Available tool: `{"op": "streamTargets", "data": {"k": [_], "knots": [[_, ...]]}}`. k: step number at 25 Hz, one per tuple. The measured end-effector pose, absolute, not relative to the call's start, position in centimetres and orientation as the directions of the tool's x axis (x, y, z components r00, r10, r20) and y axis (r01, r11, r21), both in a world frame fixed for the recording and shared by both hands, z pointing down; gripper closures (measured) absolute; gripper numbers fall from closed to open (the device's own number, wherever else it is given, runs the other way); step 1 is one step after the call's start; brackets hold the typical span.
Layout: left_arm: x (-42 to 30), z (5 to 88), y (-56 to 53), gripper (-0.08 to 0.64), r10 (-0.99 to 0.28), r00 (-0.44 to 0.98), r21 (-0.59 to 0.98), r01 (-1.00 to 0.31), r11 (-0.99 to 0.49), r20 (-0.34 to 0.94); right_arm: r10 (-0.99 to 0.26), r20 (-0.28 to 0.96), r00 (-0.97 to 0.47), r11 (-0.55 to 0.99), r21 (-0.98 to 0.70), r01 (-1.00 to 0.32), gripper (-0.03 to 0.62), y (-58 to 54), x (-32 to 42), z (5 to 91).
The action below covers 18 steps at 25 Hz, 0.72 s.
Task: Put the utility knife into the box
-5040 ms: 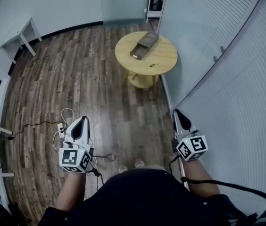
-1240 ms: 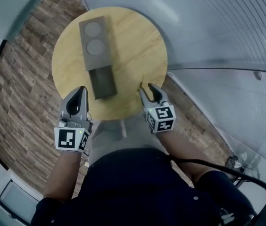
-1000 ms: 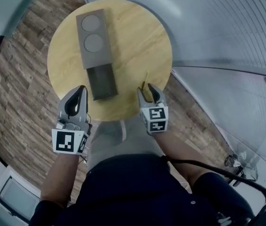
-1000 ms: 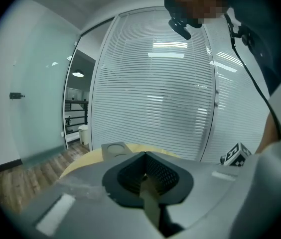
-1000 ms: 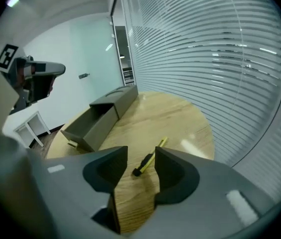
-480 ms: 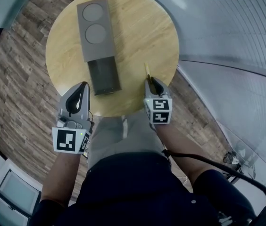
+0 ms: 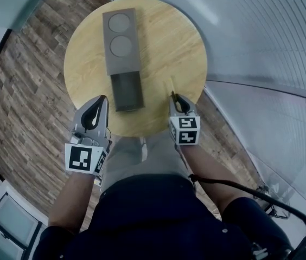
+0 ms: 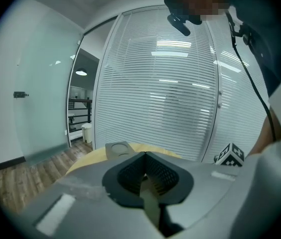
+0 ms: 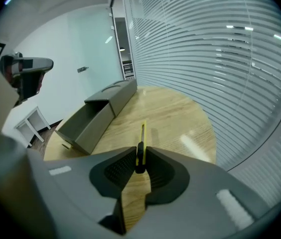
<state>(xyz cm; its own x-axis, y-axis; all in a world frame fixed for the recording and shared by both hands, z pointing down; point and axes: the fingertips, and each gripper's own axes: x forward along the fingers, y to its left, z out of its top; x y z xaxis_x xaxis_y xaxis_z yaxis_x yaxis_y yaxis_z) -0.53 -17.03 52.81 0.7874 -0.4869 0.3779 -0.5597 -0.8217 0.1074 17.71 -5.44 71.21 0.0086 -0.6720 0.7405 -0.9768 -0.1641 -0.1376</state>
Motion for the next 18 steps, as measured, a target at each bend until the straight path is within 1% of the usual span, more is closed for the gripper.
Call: {"op": "streamTargets", "data": {"k": [4,9,18], "knots": [[-0.6,50.8,-17.4,0.557,-0.505,0.791,0.092,-0.564,-0.821,0.344,-0.699,0.715,0.011,-0.148,-0.130,-0.980,0.525,-6.5,17.6,69.3],[-1.3,45.9,-17.1,0.557,-0.525,0.795,0.080,-0.571,-0.817,0.306,-0.725,0.689,-0.005,-0.112,-0.125,-0.986,0.525,-6.9,17.6,64.3],[-4.4,41.5,-17.8,0.557,-0.596,0.757,-0.004,-0.617,-0.787,0.268,-0.779,0.626,-0.028,-0.079,-0.143,-0.986,0.525,-7.4,17.2,57.5]]}}
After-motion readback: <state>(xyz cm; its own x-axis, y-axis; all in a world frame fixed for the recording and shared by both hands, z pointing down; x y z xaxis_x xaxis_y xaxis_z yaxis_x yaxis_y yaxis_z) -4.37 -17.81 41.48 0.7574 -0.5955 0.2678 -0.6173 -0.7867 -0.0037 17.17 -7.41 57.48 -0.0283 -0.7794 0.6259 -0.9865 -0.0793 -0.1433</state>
